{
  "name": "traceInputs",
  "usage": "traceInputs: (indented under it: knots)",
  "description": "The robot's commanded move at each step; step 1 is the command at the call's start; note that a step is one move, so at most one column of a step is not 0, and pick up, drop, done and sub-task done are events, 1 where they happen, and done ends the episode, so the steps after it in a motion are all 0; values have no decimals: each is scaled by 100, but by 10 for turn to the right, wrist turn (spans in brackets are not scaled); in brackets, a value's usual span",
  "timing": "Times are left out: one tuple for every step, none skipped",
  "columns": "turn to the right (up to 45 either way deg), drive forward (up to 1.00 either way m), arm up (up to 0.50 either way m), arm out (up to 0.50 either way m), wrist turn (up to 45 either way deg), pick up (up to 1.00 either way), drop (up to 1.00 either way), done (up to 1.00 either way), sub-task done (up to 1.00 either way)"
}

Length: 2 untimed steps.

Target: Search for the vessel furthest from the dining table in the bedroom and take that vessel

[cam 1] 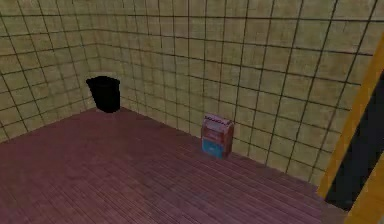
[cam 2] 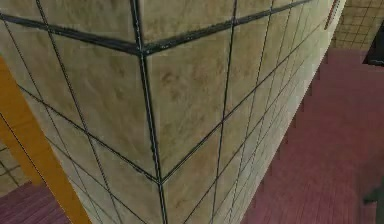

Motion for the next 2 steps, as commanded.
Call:
traceInputs:
  knots:
    - [0,95,0,0,0,0,0,0,0]
    - [450,0,0,0,0,0,0,0,0]
